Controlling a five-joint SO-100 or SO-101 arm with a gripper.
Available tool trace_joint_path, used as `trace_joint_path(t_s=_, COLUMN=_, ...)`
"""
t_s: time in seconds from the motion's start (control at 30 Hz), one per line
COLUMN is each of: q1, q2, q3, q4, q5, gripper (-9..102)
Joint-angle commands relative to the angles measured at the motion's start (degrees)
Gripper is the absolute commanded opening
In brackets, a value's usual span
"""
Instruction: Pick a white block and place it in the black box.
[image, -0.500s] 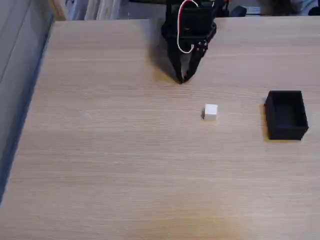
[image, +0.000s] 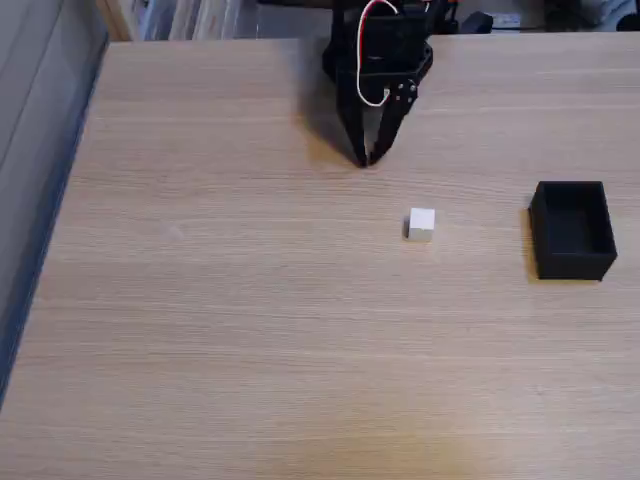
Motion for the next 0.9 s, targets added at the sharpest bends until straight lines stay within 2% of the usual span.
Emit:
trace_joint_path(t_s=0.0, q1=-0.09, q2=0.35, q3=0.88, q4=0.35, q5=-0.26, gripper=0)
trace_joint_path(t_s=0.87, q1=0.79, q2=0.35, q3=0.88, q4=0.35, q5=-0.44, gripper=0)
